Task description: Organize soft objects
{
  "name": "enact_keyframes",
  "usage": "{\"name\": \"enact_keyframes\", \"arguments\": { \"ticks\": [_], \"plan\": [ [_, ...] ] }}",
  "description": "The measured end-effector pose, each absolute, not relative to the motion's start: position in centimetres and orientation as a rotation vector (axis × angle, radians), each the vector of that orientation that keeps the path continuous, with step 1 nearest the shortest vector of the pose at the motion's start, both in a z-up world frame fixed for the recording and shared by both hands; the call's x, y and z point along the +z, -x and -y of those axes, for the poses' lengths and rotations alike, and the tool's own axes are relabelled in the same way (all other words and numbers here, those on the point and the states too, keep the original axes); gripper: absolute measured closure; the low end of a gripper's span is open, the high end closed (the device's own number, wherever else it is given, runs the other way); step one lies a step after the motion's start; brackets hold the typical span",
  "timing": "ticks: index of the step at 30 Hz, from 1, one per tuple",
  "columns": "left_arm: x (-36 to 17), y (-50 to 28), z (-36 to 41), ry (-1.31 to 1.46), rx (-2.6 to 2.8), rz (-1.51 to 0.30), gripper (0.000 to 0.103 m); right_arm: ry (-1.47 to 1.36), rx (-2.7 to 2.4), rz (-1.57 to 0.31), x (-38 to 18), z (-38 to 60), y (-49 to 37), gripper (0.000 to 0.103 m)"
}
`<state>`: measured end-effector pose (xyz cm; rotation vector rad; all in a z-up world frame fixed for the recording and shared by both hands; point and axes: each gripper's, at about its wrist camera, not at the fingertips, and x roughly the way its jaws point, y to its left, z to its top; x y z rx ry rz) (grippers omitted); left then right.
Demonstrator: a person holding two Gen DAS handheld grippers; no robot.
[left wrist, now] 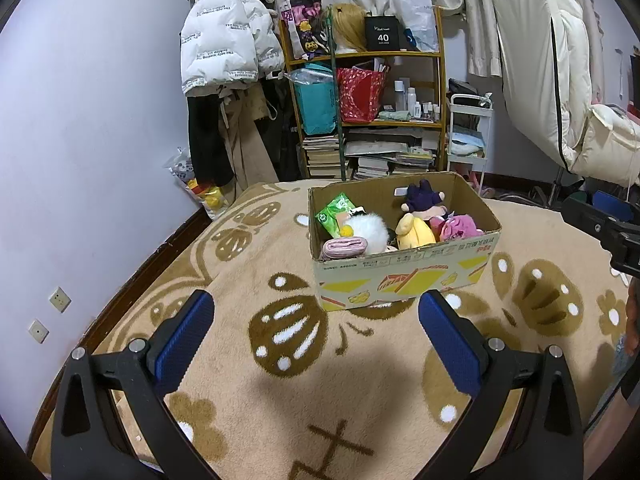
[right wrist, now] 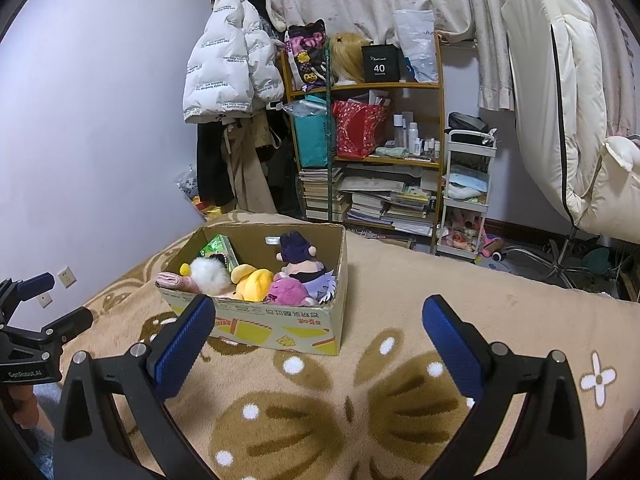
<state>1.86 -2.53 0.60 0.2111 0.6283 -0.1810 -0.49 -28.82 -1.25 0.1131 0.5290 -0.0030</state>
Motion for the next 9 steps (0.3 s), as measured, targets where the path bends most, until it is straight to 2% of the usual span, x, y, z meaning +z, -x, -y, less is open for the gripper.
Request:
{"name": "enact_keyframes", "arguments": {
  "ticks": [9],
  "plan": [
    [0.48,-1.83,2.47,-0.210,-0.174,-0.626,0.002,-0.117,-0.004,-0.529,-1.15,28.87,0.46,0.000]
  ]
}}
